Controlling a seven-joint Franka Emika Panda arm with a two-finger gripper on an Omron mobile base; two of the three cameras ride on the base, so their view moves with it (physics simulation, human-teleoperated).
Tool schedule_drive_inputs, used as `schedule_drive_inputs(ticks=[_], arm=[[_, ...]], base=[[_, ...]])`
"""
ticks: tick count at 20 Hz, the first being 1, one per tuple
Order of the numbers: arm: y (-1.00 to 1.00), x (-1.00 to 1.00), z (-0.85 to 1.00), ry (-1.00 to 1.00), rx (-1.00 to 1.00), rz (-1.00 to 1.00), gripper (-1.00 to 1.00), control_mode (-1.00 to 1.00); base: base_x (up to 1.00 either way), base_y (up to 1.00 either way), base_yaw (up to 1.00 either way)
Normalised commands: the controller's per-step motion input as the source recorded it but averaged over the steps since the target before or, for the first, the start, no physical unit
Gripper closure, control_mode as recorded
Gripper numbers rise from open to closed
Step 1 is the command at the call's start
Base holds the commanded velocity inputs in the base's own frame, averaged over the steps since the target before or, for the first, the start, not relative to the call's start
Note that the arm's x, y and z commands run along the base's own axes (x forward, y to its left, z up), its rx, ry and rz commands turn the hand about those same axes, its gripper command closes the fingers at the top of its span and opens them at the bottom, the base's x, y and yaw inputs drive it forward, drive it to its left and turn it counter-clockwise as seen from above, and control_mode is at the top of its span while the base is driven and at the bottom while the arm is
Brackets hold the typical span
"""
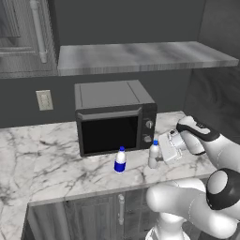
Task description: Take the bottled waters from the counter and place them in the freezer to freeze. Close the freezer door after placing the bottles.
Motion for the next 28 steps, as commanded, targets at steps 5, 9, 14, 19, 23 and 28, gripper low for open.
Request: schedule_drive_inputs(ticks=[5,9,14,19,23,28], arm=[[0.01,0.0,0.0,0.0,0.0,0.0,-1.0,-1.0],[0.0,0.0,0.0,0.0,0.0,0.0,1.0,-1.0],[0.0,0.0,0.0,0.0,0.0,0.0,1.0,-1.0],[-0.09,-0.03,0.34,0.14,0.01,-0.11,1.0,-1.0],[0.0,-0.5,0.96,0.16,0.04,-0.1,1.0,-1.0],[0.0,-0.95,0.93,0.06,0.01,-0.1,1.0,-1.0]], base=[[0.0,0.0,0.0],[0.0,0.0,0.0],[0.0,0.0,0.0],[0.0,0.0,0.0],[0.0,0.0,0.0],[0.0,0.0,0.0]])
